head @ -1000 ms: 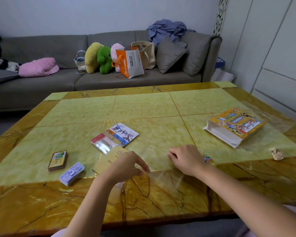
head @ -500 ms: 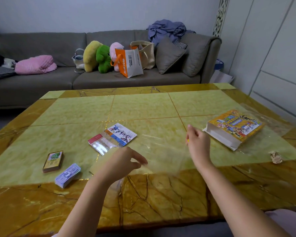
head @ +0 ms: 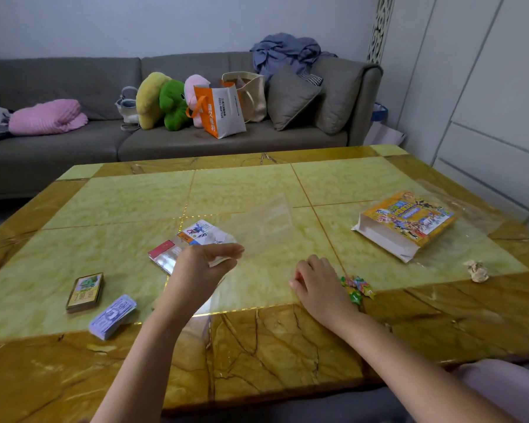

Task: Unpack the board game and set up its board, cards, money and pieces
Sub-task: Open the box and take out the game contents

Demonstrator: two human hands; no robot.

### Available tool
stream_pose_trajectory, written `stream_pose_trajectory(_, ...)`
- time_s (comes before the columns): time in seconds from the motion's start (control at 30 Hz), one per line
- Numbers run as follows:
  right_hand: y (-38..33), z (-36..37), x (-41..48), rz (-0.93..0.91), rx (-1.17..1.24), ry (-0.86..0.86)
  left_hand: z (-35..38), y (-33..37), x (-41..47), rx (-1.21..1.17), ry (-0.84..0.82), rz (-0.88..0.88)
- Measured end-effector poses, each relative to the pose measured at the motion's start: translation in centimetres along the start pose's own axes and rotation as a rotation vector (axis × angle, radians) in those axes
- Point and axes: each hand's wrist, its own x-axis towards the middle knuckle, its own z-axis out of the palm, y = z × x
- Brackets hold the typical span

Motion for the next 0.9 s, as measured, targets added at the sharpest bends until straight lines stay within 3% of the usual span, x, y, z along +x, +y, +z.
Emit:
stream_pose_trajectory(0.47,-0.3,-0.3,-0.8,-0.018,0.050,-0.049,1.6,0.0,-0.5,0.021,0.013,-0.006)
stream_pose_trajectory(0.67,-0.4,-5.7,0.2,0.282,0.760,0.228,4.0,0.5,-1.4,0.128,0.127,0.228)
stream_pose_trajectory(0.8,1.4,-10.1,0.7,0.534,1.336,0.101,5.9,1.0,-1.5,0.251,0.099,0.511)
stream_pose_trajectory(0.9,3.3,-12.0,-0.3,0.572,1.328,-0.021,7.6,1.4,-1.7,0.314,0.061,0.584)
